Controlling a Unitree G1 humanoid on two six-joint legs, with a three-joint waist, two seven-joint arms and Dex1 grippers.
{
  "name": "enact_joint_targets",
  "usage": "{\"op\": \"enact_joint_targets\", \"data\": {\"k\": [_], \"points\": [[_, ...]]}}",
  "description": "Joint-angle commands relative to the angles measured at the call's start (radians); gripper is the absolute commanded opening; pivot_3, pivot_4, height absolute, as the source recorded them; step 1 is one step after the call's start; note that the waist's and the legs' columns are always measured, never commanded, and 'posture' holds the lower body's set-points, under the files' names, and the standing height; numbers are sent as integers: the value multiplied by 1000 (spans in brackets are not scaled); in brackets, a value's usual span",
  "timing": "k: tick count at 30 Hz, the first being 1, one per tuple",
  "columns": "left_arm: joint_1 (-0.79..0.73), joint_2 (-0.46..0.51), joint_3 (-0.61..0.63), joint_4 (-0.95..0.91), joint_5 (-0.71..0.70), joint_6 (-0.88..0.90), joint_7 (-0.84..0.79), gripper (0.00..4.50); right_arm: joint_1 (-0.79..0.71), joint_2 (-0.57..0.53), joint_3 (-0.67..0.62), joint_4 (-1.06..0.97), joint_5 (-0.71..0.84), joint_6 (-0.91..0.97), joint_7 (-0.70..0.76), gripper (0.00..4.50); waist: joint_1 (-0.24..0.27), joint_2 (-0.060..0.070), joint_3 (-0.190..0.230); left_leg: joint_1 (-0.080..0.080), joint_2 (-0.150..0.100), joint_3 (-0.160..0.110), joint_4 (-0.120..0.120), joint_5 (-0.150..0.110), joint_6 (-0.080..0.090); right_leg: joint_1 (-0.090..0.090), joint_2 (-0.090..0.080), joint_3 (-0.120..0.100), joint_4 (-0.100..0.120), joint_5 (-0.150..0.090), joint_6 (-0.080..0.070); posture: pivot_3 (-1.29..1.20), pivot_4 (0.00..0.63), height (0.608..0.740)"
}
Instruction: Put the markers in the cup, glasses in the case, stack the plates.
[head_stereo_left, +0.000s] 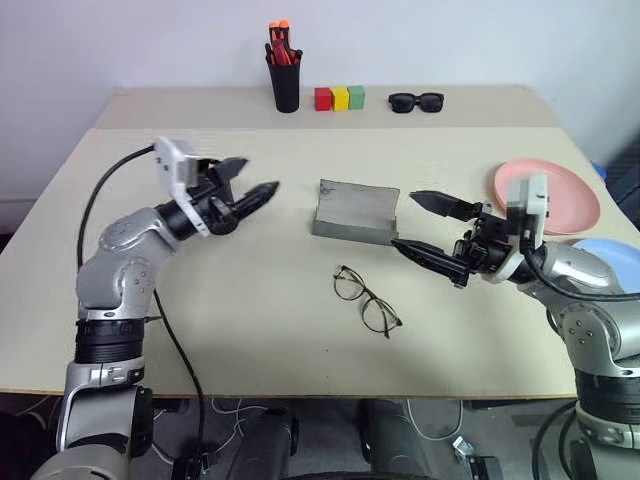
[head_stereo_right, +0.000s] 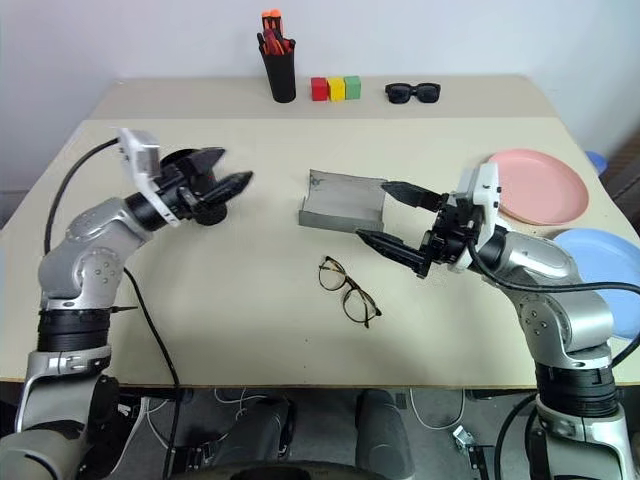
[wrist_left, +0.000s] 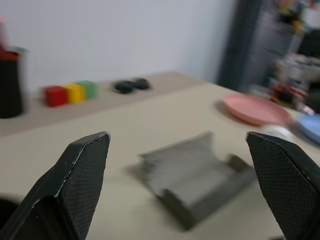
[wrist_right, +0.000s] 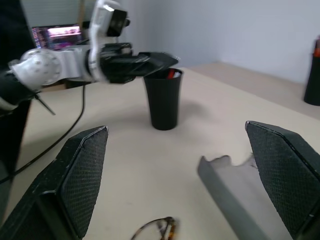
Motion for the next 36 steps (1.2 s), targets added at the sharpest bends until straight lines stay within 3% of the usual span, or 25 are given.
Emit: {"op": "enact_joint_targets", "data": {"k": [1, 5, 9, 16, 19, 26, 27, 32, 36], "points": [[-69, -56, -91, 26, 62, -44, -23, 4470, 7, -18, -40, 12, -17, -40, 11, 4500, 2, 0, 0, 0, 0, 0, 0, 0, 0, 0, 0, 0, 0, 0, 0, 0, 150, 740], [-177, -116, -266, 246, 285, -188, -30, 4470, 22, -8, -38, -12, -17, -48, -4, 4500, -2, 0, 0, 0, 0, 0, 0, 0, 0, 0, 0, 0, 0, 0, 0, 0, 150, 740], [-288, -198, -360, 511, 402, -287, -65, 4470, 45, 3, -41, -40, -21, -57, -29, 4500, -3, 0, 0, 0, 0, 1, 0, 0, 0, 0, 0, 0, -1, 0, 0, 0, 150, 740], [-388, -235, -373, 719, 462, -322, -176, 4470, 90, 8, -59, -93, -21, -71, -75, 4500, -3, 0, 0, 0, 0, 1, 0, 0, 0, 0, 0, 0, -1, 0, 0, 0, 150, 740], [-411, -235, -380, 784, 505, -320, -178, 3717, 106, 10, -61, -105, -29, -83, -90, 4500, -2, 0, 0, 0, -1, 1, 0, 0, 0, 0, 0, 0, -1, 0, 1, 0, 150, 740], [-430, -245, -351, 788, 523, -293, -195, 287, 117, 15, -55, -114, -32, -98, -109, 4500, -4, 0, 0, 0, -1, 1, 0, 0, 0, 0, 0, 0, -1, 0, 1, 0, 150, 740], [-430, -243, -351, 784, 524, -290, -204, 51, 116, 17, -53, -114, -33, -99, -111, 4500, -4, 0, 0, 0, -1, 1, 0, 0, 0, 0, 0, 0, -1, 0, 1, 0, 150, 740], [-428, -211, -335, 726, 520, -261, -235, 51, 116, 21, -44, -108, -38, -108, -111, 4500, -4, 0, 0, 0, -1, 1, 0, 0, 0, 0, 0, 0, 0, 0, 1, 0, 150, 740], [-364, -112, -331, 585, 502, -196, -324, 51, 117, 16, -45, -110, -33, -105, -107, 4500, -12, 0, 0, 0, 0, 1, 0, 0, 0, 0, 0, 0, 0, 0, 1, 0, 150, 740]]}}
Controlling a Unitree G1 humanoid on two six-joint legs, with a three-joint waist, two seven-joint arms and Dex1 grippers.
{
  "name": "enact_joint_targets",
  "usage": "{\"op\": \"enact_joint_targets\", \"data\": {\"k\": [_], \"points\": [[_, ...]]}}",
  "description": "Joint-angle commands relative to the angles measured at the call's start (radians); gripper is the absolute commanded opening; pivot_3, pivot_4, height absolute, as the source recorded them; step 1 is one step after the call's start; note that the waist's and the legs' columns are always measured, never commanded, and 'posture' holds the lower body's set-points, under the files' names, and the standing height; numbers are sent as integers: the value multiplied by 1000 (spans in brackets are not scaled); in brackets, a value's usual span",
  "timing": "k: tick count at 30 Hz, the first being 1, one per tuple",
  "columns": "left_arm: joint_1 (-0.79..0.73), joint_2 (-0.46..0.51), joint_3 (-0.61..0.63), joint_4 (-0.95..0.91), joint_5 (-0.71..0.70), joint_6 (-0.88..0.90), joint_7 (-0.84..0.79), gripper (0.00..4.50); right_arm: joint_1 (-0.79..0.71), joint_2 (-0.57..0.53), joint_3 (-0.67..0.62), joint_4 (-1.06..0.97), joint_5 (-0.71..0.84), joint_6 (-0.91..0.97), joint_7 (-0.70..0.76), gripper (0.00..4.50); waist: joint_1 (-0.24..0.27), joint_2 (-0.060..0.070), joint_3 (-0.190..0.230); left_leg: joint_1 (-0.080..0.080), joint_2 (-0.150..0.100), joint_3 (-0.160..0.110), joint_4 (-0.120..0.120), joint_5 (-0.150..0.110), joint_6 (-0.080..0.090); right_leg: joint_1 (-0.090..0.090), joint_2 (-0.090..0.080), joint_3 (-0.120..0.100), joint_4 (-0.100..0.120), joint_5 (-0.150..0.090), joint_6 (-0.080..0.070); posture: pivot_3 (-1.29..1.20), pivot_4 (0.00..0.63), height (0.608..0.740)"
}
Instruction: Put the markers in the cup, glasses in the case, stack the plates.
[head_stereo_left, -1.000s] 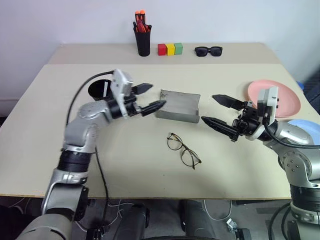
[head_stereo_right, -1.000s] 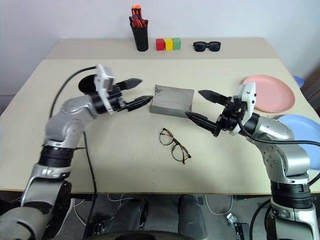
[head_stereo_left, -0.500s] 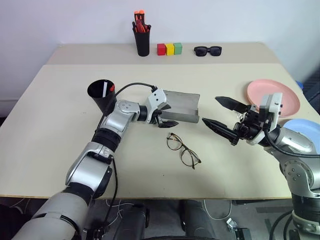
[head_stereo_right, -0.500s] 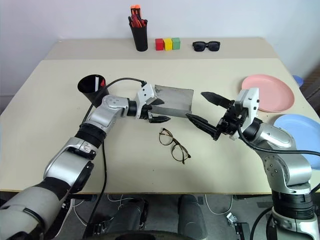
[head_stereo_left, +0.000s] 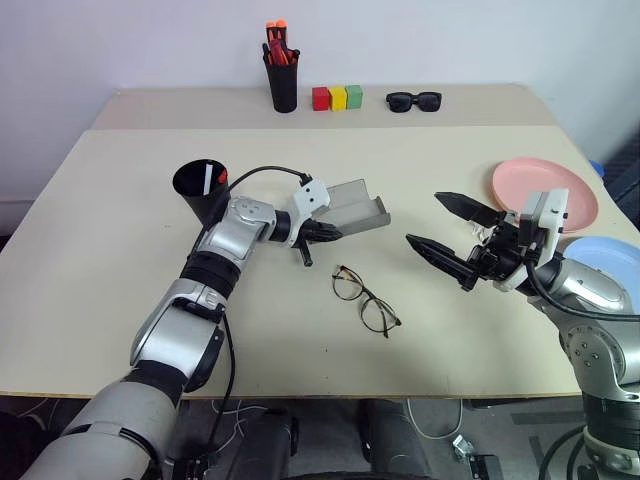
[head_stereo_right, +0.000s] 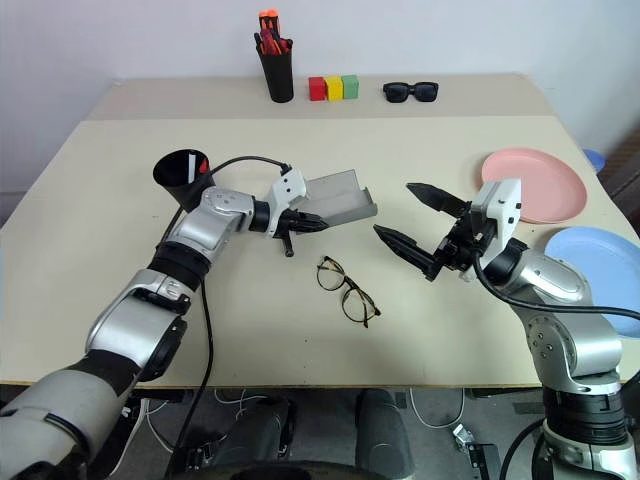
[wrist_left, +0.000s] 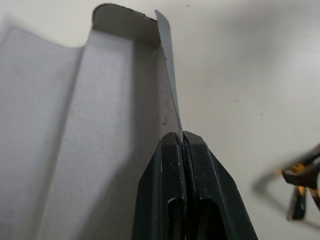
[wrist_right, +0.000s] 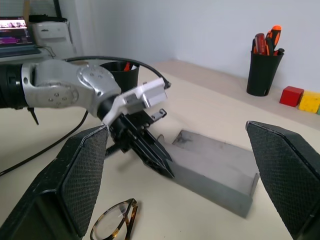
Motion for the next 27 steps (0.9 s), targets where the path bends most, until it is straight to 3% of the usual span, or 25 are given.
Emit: {"op": "enact_joint_targets", "data": {"k": [1, 7, 11, 14, 19, 21, 27], "points": [[43, 84, 34, -151, -38, 51, -85, 51, -5, -2, -12, -35, 6, -14, 5, 4500, -2, 0, 0, 0, 0, 0, 0, 0, 0, 0, 0, 0, 0, 0, 0, 0, 150, 740], [163, 239, 7, -404, -82, 176, -247, 51, -20, 1, 2, -19, 1, -19, 16, 4500, 6, 0, 0, -1, 0, -1, 1, 0, 0, 0, 0, 0, 0, 0, 0, 0, 150, 740], [209, 287, 15, -483, -113, 205, -291, 51, -36, 1, 10, -5, -4, -21, 21, 4500, 8, 0, 0, 0, 0, -1, 1, 0, 0, 0, 0, 0, 1, 0, 0, 0, 150, 740], [248, 329, 4, -470, -77, 91, -310, 51, -42, 0, 12, -3, -6, -20, 26, 4500, 6, 0, 0, 0, 0, -1, 1, 0, 0, 0, 0, 0, 1, 0, 0, 0, 150, 740], [259, 320, 50, -422, -139, 8, -344, 51, -50, -4, 12, 2, -7, -17, 30, 4500, 6, 0, 0, 0, 1, -1, 0, 0, 0, 0, 1, 0, 1, 0, 0, 0, 150, 740], [254, 331, 37, -362, -106, -107, -352, 51, -55, -5, 12, 4, -8, -16, 33, 4500, 7, 0, 0, 0, 1, -1, 1, 0, 0, 0, 0, 0, 1, 0, 0, 0, 150, 740], [181, 243, 76, -128, -153, -255, -401, 51, -64, -3, 18, 5, -9, -12, 35, 4500, 9, 0, 0, -1, 0, -1, 1, 0, 0, 0, 0, 0, 1, 0, 0, 0, 150, 740]]}}
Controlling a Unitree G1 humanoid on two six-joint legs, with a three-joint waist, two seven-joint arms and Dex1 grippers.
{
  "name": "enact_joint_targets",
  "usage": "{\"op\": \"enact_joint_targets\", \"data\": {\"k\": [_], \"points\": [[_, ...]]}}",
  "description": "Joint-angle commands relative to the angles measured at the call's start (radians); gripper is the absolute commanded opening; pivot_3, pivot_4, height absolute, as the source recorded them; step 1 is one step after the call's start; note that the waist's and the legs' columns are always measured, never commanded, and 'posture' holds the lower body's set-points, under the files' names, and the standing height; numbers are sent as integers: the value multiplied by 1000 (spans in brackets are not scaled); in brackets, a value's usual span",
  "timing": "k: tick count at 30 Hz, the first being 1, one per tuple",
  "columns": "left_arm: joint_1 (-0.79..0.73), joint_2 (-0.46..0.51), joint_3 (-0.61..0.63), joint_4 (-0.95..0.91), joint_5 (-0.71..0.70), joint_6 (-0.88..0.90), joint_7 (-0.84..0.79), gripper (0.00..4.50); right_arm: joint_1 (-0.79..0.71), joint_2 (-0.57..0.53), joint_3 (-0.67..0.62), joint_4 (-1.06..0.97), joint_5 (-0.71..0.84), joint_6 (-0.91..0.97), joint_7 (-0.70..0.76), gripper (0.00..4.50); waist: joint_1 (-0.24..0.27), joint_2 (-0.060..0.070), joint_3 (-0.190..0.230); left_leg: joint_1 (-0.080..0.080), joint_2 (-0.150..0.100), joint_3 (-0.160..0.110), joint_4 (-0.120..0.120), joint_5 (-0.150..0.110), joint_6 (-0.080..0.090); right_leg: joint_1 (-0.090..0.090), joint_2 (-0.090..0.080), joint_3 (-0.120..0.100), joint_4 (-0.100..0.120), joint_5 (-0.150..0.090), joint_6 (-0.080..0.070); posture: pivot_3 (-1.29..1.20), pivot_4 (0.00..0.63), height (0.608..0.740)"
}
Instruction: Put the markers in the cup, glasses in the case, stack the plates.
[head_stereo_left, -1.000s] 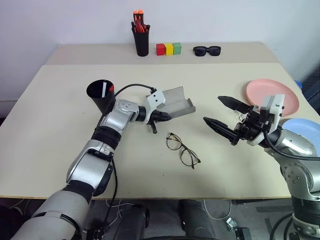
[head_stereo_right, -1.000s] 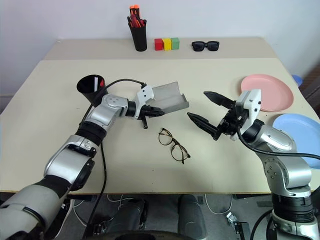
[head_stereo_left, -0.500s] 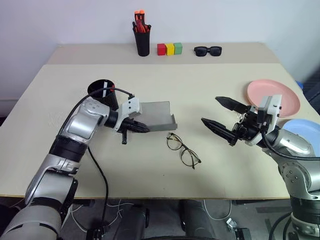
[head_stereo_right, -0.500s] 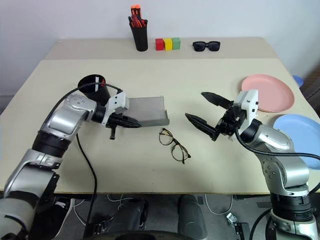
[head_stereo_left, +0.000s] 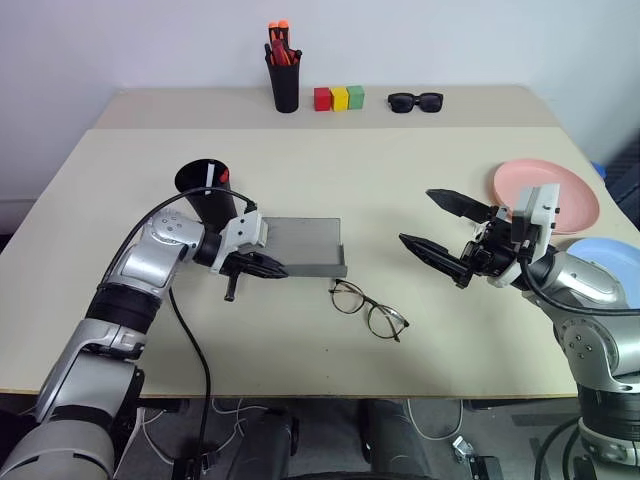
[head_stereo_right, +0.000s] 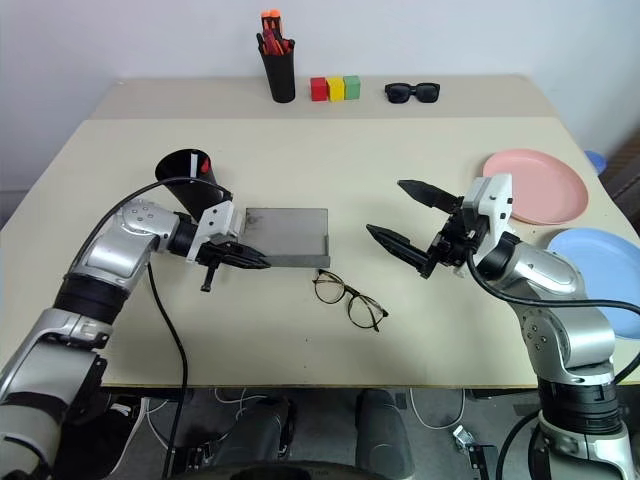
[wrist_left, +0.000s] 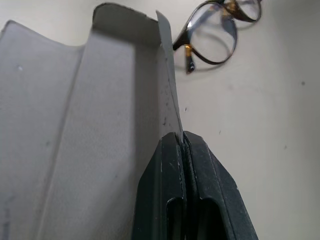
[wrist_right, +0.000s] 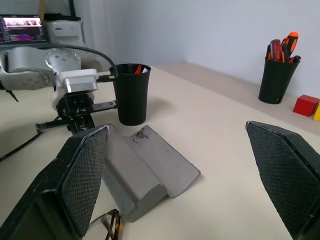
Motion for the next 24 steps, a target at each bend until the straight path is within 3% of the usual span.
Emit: {"op": "enact_joint_targets", "data": {"k": [1, 4, 9, 11, 17, 20, 24], "points": [[-62, -38, 41, 109, -37, -99, -59, 279, -20, -2, -10, -15, 6, -9, 4, 4500, -1, 0, 0, 0, 0, 0, 0, 0, 0, 0, 0, 0, 0, 0, 0, 0, 150, 740], [-99, -55, 32, 176, -8, -134, -67, 1254, -21, -7, -10, -15, 6, -6, 8, 4500, -2, 0, 0, 0, 0, 0, 1, 0, 0, 0, 0, 0, 0, 0, 0, 0, 150, 740], [-114, -65, 46, 188, -22, -165, -91, 3792, -13, -21, -5, -29, -4, 4, 12, 4500, -5, 0, 0, 0, 0, 0, 1, 0, 1, 0, 0, 0, 0, 0, 0, 0, 150, 740], [-109, -52, 58, 156, -34, -151, -97, 4434, -5, -41, 13, -51, -2, 37, 14, 4500, -5, 0, 0, 0, 0, 0, 1, 0, 1, 0, 0, 0, 1, 0, 0, 0, 150, 740], [-47, -7, 162, -101, -181, 119, -50, 4434, -37, -115, 72, -131, 29, 240, -58, 4500, -7, 0, 0, 0, 0, 0, 1, 0, 1, 0, 0, 0, 1, 0, 0, 0, 150, 740], [21, 28, 218, -257, -279, 313, -6, 4434, -69, -128, 126, -169, -35, 282, -117, 4500, -10, 0, 0, 1, 1, 0, 1, 0, 1, 0, 0, 0, 1, 0, 0, 0, 150, 740], [152, 72, 311, -455, -389, 429, 56, 4434, -117, -124, 225, -236, -100, 400, -225, 4500, -8, 0, 0, 0, 1, 0, 1, 0, 1, -1, 0, 1, 2, 0, 0, 0, 150, 740]]}}
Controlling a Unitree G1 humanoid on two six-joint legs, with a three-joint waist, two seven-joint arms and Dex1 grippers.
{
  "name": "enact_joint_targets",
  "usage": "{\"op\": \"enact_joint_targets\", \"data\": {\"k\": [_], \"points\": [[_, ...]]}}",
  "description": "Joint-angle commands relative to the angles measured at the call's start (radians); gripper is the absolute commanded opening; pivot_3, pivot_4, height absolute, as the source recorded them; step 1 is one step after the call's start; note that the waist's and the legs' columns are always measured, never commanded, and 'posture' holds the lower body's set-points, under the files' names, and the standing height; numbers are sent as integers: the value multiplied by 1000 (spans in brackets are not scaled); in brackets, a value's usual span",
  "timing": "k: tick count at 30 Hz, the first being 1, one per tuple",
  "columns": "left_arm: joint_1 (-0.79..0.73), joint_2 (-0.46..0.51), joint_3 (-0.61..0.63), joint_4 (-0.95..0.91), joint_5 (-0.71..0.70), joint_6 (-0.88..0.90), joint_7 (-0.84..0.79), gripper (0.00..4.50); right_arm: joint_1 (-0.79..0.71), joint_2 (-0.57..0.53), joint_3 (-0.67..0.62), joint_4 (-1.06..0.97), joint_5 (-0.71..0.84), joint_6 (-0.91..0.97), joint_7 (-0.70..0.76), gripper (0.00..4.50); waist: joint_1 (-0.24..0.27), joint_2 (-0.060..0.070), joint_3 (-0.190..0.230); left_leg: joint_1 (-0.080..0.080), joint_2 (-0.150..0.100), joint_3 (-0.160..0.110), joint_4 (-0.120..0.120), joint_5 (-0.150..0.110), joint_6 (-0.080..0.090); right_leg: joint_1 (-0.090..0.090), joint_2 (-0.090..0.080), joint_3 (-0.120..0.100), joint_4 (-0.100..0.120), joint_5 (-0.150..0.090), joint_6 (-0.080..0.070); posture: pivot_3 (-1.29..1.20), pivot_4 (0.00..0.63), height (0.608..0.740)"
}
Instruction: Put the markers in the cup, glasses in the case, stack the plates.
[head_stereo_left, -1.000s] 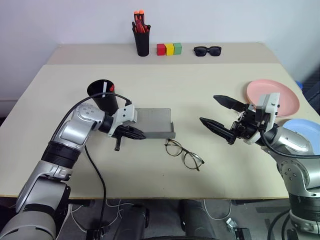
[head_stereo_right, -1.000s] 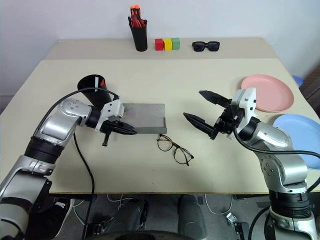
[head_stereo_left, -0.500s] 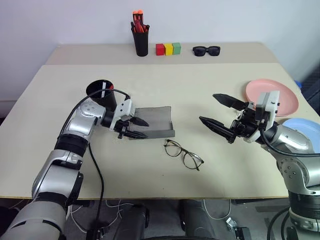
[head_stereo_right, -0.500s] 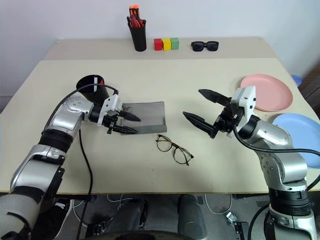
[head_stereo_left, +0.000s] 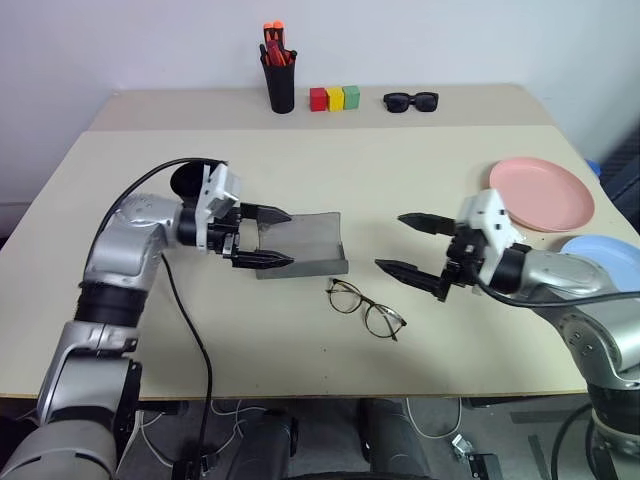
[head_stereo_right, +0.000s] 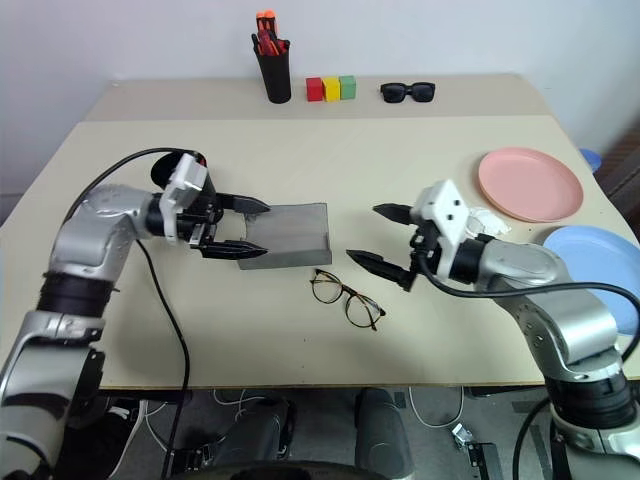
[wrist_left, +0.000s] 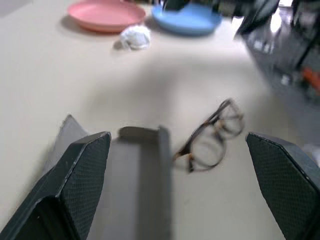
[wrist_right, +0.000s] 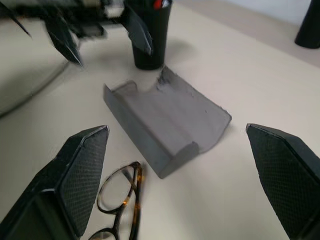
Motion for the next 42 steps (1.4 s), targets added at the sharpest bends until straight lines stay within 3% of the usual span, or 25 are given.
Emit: {"op": "enact_joint_targets", "data": {"k": [1, 11, 17, 21, 31, 34, 36, 42], "points": [[95, 43, 106, -179, -107, 78, 49, 4434, -30, -16, 61, -109, -50, 85, -77, 4500, 4, 0, 0, 0, 0, 0, 0, 0, 0, 0, 0, 0, 0, 0, 0, 0, 150, 740], [254, 119, 196, -322, -178, 129, 144, 4434, -240, -75, 104, -119, 71, 540, -106, 4500, 14, 0, 0, -1, 0, -1, 0, 0, 0, 1, -1, -1, -2, 0, -1, 0, 150, 740], [268, 97, 199, -329, -196, 113, 179, 4434, -313, -43, 140, -87, 83, 736, -155, 4500, 8, 0, 0, -1, 0, 0, -1, 0, 0, 0, -1, -1, -2, 0, -1, 0, 150, 740], [286, 94, 204, -307, -207, 87, 161, 4434, -348, 54, 139, -74, 94, 891, -215, 4500, 6, 0, 0, -1, 0, 0, -2, 0, 0, -1, -1, 0, -3, 0, -1, 0, 150, 740], [327, 95, 178, -252, -156, -75, 91, 4434, -323, 74, 131, -27, 159, 911, -324, 4500, 9, 0, 0, -1, 0, 0, -2, 0, 0, -1, -1, -1, -3, 0, -1, 0, 150, 740], [334, 85, 165, -247, -150, -95, 92, 4500, -303, 53, 147, -34, 186, 911, -333, 3708, 9, 0, 0, -1, 0, 0, -2, 0, 0, -1, -1, -1, -3, 0, -1, 0, 150, 740], [341, 84, 161, -240, -146, -110, 86, 4500, -298, 55, 147, -29, 199, 911, -347, 2858, 9, 0, 0, -1, 0, 0, -2, 0, 0, -1, -1, -1, -3, 0, -1, 0, 150, 740], [348, 76, 155, -149, -120, -188, 48, 4500, -302, 72, 128, -9, 256, 911, -378, 2858, 8, 0, 0, -1, 0, 0, -3, 0, 0, -1, -1, -1, -3, 0, -1, 0, 150, 740]]}}
